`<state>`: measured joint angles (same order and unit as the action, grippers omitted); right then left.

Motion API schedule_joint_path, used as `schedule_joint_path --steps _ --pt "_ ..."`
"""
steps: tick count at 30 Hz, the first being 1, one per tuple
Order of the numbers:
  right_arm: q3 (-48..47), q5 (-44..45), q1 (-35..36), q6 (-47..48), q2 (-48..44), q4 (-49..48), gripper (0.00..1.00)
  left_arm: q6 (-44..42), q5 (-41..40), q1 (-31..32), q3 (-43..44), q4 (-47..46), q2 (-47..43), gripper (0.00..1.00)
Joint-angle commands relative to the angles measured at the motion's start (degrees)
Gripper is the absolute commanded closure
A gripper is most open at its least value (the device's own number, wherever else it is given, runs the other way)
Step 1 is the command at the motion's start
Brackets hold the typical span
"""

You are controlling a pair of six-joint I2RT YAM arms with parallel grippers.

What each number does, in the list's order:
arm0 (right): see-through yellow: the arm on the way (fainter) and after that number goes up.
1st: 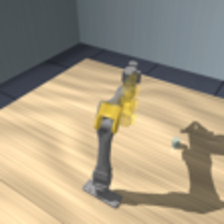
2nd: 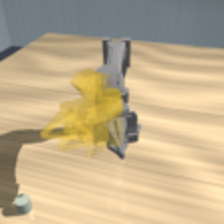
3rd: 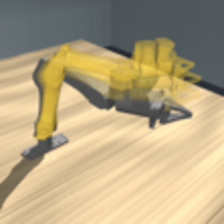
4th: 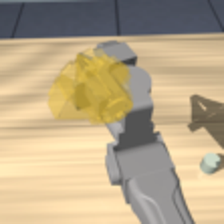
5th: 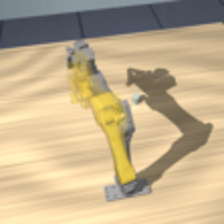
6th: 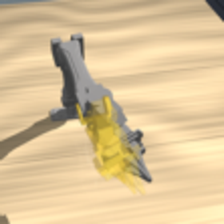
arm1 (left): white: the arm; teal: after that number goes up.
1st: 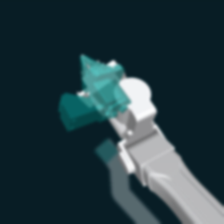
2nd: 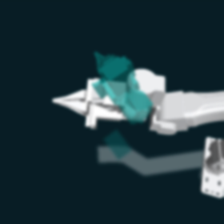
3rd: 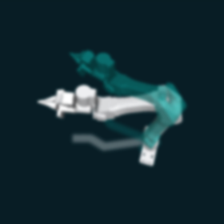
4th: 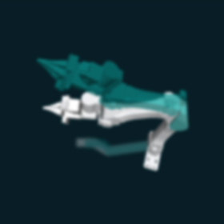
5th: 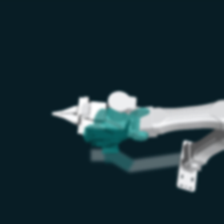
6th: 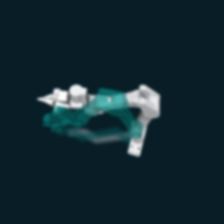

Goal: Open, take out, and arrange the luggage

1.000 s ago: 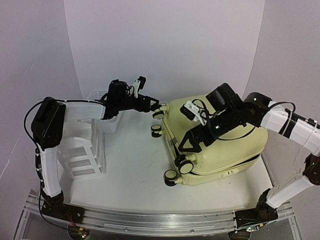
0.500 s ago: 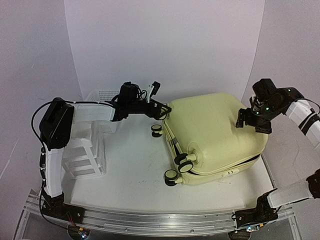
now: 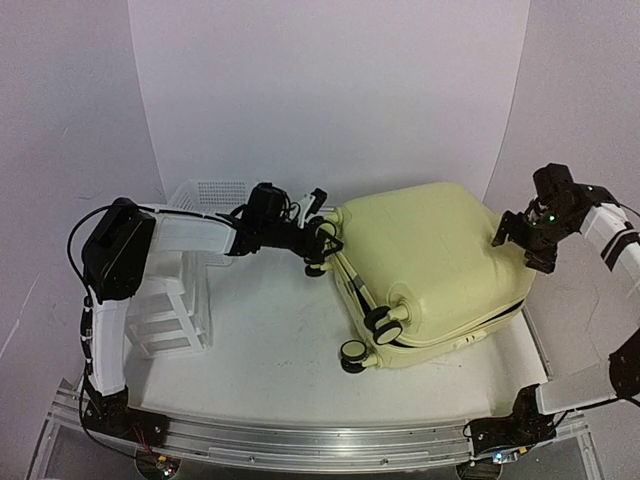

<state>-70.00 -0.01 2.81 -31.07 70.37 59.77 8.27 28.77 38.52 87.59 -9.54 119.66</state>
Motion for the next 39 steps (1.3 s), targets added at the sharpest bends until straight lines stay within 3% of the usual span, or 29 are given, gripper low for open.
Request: schedule_joint_path --steps 1,4,10,17,20,26,30,39 --pt "-0.33 -4.18 -2.16 3.45 14.2 -6.38 0.02 0.69 0.87 8.04 -4.09 2.64 -3.27 0.21" --pt "-4.8 1.04 -2.24 8.53 20.33 -6.16 0.02 -0.95 -0.92 8.06 -6.37 4.27 -9.08 0.19" --pt "-16.61 -2.54 -1.44 16.41 27.09 2.65 0.02 -6.89 -4.37 7.99 -4.88 11.09 -18.2 0.15" --pt "-17.19 2.59 4.85 17.43 15.57 10.04 0.02 -6.42 -14.5 6.61 -4.12 13.58 -22.66 0.07" --pt "-16.45 -0.71 8.76 19.37 10.97 10.43 0.02 -5.75 -15.75 5.87 -1.72 15.08 -18.92 0.06" --pt "-15.7 -12.38 16.04 21.87 5.64 10.18 0.02 -4.83 -10.35 5.25 0.92 17.53 -12.54 0.09" --pt "-14.05 -11.31 23.07 22.8 4.16 6.62 0.02 -2.27 -4.45 5.61 1.35 17.63 -10.2 0.18" --pt "-13.62 -8.01 34.01 23.68 7.27 -0.45 0.02 3.24 -1.59 13.17 0.37 17.61 -10.07 0.56"
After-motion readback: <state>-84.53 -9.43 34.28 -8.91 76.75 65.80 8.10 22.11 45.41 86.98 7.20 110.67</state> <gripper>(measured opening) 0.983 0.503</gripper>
